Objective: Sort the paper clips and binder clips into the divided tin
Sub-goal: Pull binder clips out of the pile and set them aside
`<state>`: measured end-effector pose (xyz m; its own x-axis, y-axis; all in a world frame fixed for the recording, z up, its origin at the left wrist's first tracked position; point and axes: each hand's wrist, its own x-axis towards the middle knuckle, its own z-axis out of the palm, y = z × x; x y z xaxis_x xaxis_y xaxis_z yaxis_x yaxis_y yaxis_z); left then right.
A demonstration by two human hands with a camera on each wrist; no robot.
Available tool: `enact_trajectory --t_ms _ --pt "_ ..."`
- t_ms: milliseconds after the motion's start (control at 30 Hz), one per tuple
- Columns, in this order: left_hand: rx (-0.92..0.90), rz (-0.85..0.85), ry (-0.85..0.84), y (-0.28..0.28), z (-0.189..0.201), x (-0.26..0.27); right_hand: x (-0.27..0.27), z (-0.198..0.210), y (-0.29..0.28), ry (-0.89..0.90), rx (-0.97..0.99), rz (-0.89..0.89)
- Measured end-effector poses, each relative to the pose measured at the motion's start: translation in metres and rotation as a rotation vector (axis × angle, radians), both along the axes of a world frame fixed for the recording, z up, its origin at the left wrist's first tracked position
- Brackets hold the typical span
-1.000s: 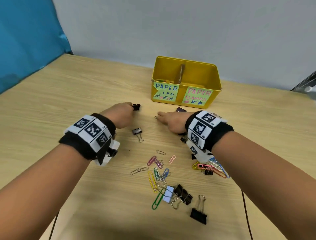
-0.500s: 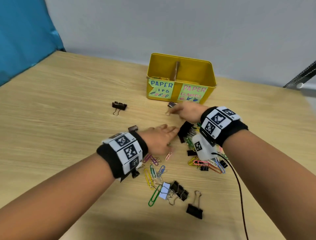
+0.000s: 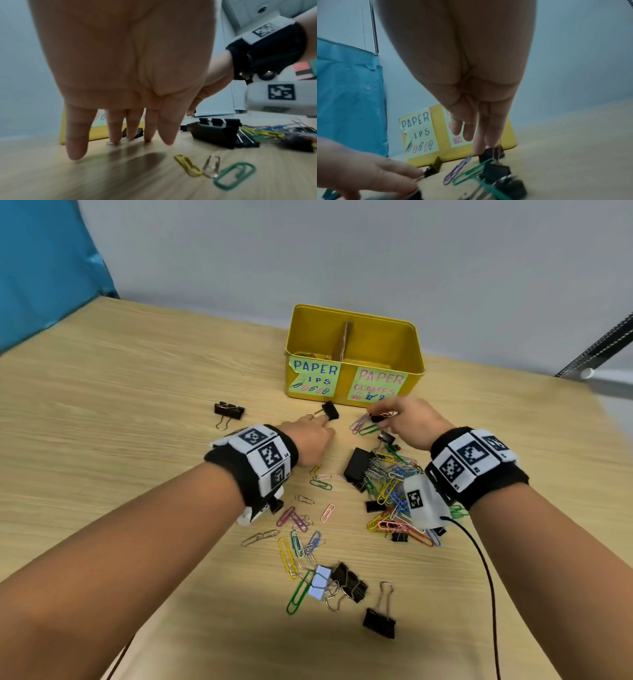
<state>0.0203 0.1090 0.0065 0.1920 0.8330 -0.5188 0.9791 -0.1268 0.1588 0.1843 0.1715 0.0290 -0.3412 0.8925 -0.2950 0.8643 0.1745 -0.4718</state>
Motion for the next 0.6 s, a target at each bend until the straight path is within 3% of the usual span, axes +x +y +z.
enact_trajectory --t_ms 100,200,267,467,600 --pt "0.120 0.021 0.030 -0.001 -0.004 0.006 0.009 0.003 0.003 0.049 0.076 -0.113" --pt "0.231 0.018 -0.093 0.001 -0.007 0.016 0.006 -0.001 0.001 -0.113 0.039 -0.081" --pt "0.191 0.005 -0.163 0.009 -0.010 0.024 0.001 -0.005 0.000 -0.166 -0.008 -0.044" --pt "0.063 -0.054 -0.074 0.019 -0.010 0.035 0.004 -0.016 0.009 -0.011 0.010 -0.131" --pt "0.123 0.040 -0.221 0.016 -0.015 0.031 0.012 -0.020 0.011 0.068 0.125 -0.184"
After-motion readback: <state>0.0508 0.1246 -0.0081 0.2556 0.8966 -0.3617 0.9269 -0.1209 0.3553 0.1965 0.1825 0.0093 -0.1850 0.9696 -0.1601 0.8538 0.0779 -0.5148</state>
